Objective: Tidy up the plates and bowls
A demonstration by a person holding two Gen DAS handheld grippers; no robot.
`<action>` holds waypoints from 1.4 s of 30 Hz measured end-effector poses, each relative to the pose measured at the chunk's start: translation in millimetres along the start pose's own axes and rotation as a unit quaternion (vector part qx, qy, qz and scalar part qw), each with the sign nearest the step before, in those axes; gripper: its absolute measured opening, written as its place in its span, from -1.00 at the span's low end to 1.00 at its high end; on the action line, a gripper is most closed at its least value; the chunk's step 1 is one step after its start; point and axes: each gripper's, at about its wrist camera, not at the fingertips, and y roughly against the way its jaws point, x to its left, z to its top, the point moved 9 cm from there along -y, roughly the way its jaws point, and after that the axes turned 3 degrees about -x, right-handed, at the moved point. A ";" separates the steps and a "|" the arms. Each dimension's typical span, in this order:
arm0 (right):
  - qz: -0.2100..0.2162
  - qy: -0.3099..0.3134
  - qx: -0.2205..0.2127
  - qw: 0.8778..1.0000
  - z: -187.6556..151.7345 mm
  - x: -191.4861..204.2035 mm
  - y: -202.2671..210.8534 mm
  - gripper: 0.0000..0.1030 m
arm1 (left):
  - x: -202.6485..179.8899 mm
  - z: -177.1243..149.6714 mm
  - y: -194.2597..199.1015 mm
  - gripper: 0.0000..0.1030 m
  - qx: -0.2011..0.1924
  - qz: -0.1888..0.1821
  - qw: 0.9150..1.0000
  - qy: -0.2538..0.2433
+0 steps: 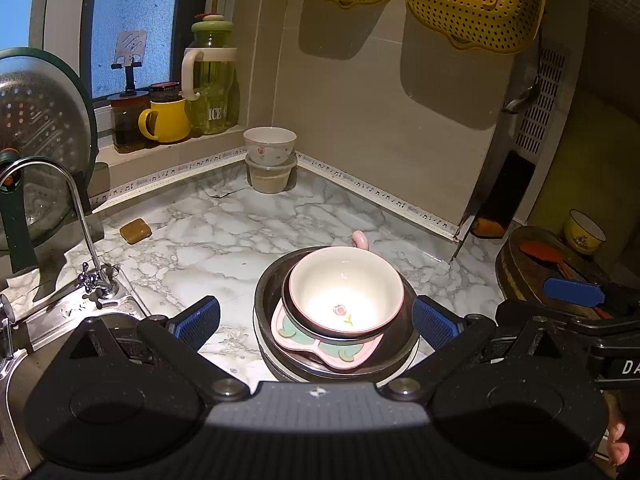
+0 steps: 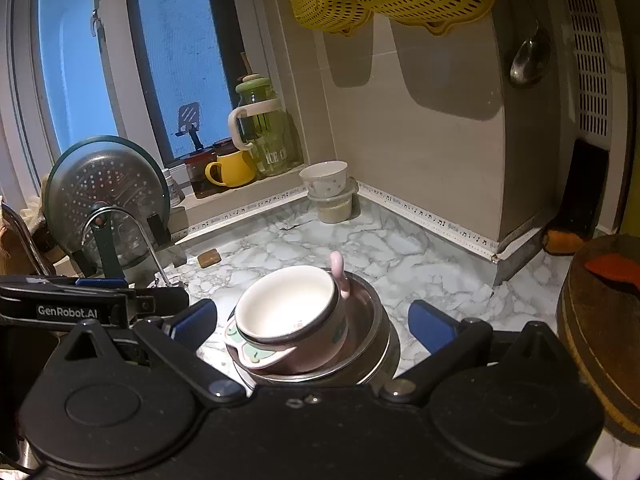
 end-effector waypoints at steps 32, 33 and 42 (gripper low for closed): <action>-0.017 -0.013 -0.008 1.000 -1.0 -7.2 0.2 0.99 | -21.6 2.3 -0.8 1.00 -0.026 -0.015 0.998 -0.049; -0.017 -0.012 -0.008 1.000 -1.0 -7.0 0.3 0.99 | -22.1 2.0 -0.8 1.00 -0.025 -0.015 0.998 -0.049; -0.018 -0.010 -0.006 1.000 -1.1 -6.5 0.5 0.99 | -20.4 -2.5 -4.1 1.00 -0.007 -0.022 0.999 -0.034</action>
